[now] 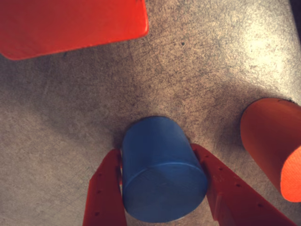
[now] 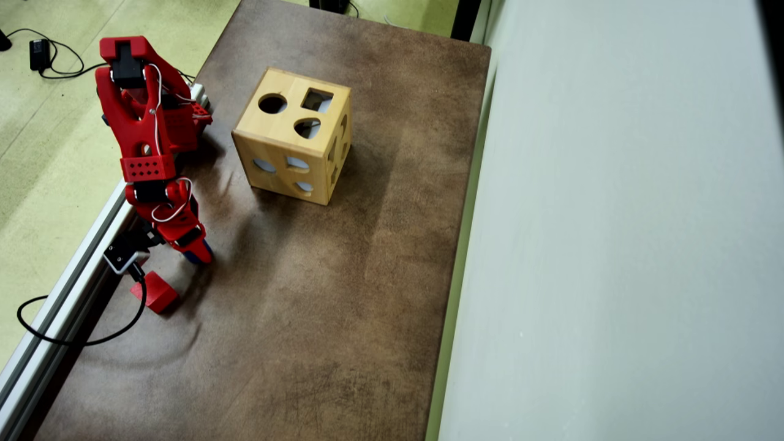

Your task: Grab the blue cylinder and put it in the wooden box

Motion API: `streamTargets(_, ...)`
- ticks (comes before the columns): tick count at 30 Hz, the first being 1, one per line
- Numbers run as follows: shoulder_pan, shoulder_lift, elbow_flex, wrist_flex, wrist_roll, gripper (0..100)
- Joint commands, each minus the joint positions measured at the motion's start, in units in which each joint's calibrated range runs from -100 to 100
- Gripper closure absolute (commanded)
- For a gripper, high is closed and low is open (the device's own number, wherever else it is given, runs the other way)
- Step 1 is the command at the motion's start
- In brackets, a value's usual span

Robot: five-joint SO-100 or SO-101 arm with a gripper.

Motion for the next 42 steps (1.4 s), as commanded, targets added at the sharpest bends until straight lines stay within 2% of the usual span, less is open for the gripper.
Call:
streamTargets(1, -0.16, -1.11, -1.22, -0.21, 0.15, 78)
streamTargets(42, -0.16, -4.16, -0.78, 0.92, -0.24, 78)
